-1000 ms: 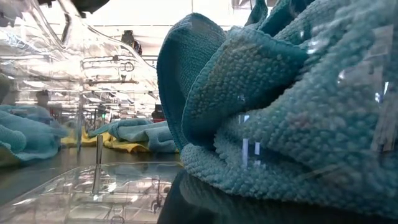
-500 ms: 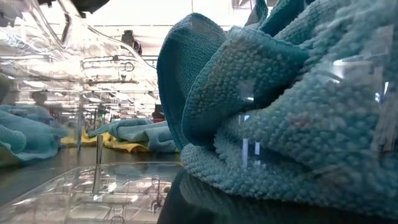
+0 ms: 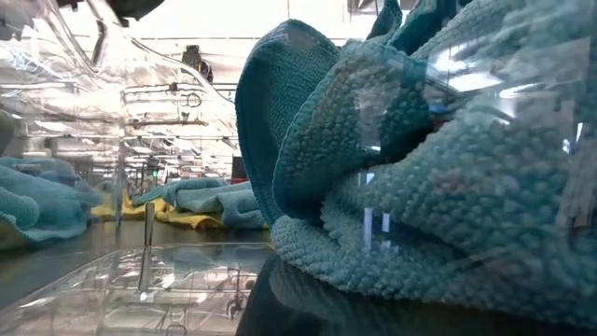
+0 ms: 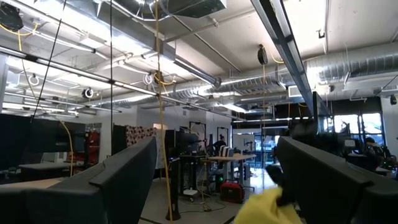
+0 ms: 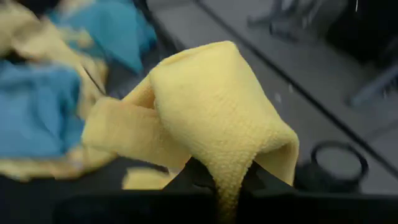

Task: Sort microfiber towel by color & place in baskets
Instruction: Put the yellow towel into the top transparent bin

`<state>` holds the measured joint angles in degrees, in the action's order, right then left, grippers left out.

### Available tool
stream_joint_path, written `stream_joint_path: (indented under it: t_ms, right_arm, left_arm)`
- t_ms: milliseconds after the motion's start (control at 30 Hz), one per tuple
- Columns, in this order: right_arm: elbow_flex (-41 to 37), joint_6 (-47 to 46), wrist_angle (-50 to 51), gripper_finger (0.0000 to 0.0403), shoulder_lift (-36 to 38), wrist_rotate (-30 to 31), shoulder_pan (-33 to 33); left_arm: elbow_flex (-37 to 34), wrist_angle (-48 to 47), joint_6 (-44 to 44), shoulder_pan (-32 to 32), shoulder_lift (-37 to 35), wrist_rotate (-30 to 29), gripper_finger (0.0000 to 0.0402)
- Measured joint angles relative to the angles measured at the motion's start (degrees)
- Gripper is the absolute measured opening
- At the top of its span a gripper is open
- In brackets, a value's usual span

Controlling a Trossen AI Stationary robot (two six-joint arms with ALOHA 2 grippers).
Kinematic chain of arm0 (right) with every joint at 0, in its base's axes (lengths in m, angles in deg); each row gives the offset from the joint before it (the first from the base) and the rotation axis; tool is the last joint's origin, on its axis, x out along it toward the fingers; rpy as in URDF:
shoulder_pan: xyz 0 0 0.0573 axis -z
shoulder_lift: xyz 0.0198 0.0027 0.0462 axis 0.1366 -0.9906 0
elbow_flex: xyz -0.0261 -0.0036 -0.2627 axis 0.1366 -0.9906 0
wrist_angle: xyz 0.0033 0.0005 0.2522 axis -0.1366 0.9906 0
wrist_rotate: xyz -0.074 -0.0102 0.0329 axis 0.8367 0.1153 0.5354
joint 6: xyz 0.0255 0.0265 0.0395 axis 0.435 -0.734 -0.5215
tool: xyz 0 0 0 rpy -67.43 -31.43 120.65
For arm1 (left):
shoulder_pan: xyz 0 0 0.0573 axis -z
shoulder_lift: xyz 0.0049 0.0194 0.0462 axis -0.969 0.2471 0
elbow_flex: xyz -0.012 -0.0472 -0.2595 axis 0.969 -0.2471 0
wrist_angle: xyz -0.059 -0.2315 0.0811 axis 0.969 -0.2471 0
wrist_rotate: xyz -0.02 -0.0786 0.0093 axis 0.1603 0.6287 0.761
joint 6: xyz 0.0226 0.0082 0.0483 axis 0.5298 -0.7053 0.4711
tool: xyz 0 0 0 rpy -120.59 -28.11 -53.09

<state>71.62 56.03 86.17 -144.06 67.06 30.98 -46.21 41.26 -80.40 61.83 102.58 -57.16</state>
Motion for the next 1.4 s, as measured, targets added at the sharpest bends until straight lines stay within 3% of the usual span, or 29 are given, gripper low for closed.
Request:
stream_joint_path:
  t_ms: [300, 667, 1400]
  right_arm:
    - [6.8, 1.4, -9.8, 0.0001, -3.0, -2.5, -3.9]
    - [7.0, 3.1, -20.7, 0.0, -15.2, -1.6, -3.4]
    - [7.0, 2.7, -22.4, 0.0, -34.0, -1.3, 1.7]
  left_arm:
    - [0.0, 0.0, 0.0, 0.0, 0.0, 0.0, 0.0335]
    - [0.0, 0.0, 0.0, 0.0, 0.0, 0.0, 0.0335]
    - [0.0, 0.0, 0.0, 0.0, 0.0, 0.0, 0.0335]
